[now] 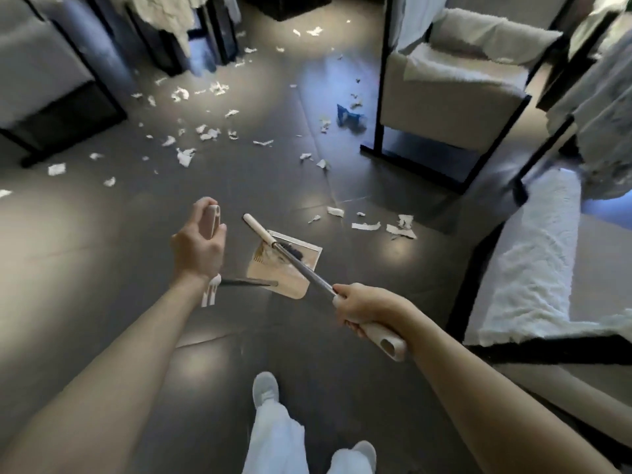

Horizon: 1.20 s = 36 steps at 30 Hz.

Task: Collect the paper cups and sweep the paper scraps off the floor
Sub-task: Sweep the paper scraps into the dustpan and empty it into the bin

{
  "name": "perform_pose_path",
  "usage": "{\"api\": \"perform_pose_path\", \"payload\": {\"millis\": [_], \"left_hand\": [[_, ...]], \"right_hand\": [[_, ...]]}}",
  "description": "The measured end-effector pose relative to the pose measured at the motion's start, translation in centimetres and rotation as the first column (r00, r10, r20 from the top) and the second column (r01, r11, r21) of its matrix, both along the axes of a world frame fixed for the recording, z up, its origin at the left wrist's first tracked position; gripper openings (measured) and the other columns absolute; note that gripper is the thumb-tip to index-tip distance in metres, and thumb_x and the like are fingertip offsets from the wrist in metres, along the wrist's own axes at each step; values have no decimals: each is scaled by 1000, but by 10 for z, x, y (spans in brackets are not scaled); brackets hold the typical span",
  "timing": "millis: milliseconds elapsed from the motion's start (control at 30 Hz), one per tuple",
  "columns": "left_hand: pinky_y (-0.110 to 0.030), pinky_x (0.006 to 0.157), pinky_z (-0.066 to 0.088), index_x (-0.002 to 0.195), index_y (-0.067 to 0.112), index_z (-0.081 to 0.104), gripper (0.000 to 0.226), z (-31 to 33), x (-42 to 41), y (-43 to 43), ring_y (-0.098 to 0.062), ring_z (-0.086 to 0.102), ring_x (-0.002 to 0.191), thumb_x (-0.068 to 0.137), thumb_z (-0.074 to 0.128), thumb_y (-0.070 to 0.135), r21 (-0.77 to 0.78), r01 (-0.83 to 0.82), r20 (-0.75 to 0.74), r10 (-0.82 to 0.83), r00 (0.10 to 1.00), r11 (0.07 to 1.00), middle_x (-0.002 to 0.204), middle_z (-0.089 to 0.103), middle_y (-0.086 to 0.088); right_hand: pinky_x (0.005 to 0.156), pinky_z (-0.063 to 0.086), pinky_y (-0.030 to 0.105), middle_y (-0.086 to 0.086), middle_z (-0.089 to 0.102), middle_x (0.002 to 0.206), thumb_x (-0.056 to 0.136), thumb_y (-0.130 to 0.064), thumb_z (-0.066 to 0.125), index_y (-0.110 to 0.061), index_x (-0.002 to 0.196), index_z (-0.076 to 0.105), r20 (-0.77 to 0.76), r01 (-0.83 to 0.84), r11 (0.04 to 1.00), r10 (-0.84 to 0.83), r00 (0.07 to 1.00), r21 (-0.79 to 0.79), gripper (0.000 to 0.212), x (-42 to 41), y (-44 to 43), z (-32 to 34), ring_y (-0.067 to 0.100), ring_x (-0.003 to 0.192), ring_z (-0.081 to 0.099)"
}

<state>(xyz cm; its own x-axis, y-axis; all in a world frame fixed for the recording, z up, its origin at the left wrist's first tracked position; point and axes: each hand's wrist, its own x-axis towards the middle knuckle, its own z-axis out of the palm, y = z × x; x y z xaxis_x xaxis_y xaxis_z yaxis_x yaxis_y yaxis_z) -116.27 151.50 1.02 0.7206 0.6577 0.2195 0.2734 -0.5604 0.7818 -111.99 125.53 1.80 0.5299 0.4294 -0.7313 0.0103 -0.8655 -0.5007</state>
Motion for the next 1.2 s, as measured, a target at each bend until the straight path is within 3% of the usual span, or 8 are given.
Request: {"api": "perform_pose_path", "payload": {"millis": [133, 267, 500, 800, 933, 1033, 1100, 1200], "left_hand": [[-45, 67, 55, 107, 31, 55, 27, 25, -5, 86, -33, 63, 65, 83, 60, 20, 0, -122, 28, 121, 992, 993, 81, 62, -1], [-41, 73, 55, 114, 27, 59, 30, 45, 12, 193, -32, 66, 77, 87, 63, 16, 38, -161, 38, 160, 986, 986, 95, 68, -3], [-43, 70, 56, 111, 35, 55, 31, 71, 69, 357, -34, 64, 77, 87, 61, 17, 72, -146, 37, 143, 989, 987, 87, 62, 3], [-52, 68, 56, 102, 48, 52, 29, 80, 223, 540, -30, 57, 64, 78, 54, 31, -32, -163, 121, 166, 979, 986, 76, 58, 13], [-55, 74, 54, 104, 48, 52, 31, 89, 319, 623, -43, 61, 83, 79, 55, 30, -27, -156, 138, 158, 978, 987, 82, 56, 14], [-49, 72, 55, 104, 44, 52, 32, 106, 389, 682, -36, 62, 73, 82, 57, 23, -4, -152, 177, 151, 973, 988, 84, 59, 7], [-38, 56, 56, 101, 47, 52, 32, 116, 430, 721, -30, 59, 58, 82, 57, 21, -8, -159, 187, 158, 970, 987, 80, 59, 5], [-28, 46, 49, 106, 40, 54, 31, 124, 493, 784, -30, 56, 54, 84, 58, 18, -37, -191, 210, 194, 958, 981, 83, 59, 6]], "right_hand": [[48, 47, 30, 7, 60, 72, 89, -9, 42, -15, 115, 53, 28, -121, 992, 120, 992, 40, 29, 26, 105, 9, 20, 47, 52], [47, 45, 25, 1, 53, 56, 88, -13, 54, -14, 119, 56, 45, -204, 977, 201, 979, 62, 31, 56, 219, 20, 16, 41, 50], [48, 45, 27, 2, 52, 50, 87, -13, 58, -14, 129, 49, 0, -222, 968, 224, 975, 118, 43, 122, 388, 31, 16, 37, 48], [47, 46, 28, 3, 53, 48, 90, -14, 57, -17, 136, 43, 32, -209, 971, 207, 978, 119, 48, 274, 569, 38, 19, 43, 50], [51, 46, 30, 4, 53, 52, 90, -14, 56, -18, 137, 43, 41, -181, 974, 177, 983, 133, 49, 367, 644, 47, 18, 44, 50], [46, 44, 26, 2, 53, 48, 91, -14, 55, -23, 144, 35, 50, -169, 975, 164, 985, 143, 57, 438, 701, 63, 16, 40, 48], [44, 44, 24, 4, 53, 49, 92, -14, 54, -22, 147, 30, 75, -190, 971, 181, 981, 147, 60, 480, 736, 74, 17, 40, 49], [42, 43, 23, 4, 52, 47, 91, -13, 55, -16, 140, 39, 88, -178, 972, 166, 982, 155, 51, 543, 792, 84, 17, 37, 48]]}}
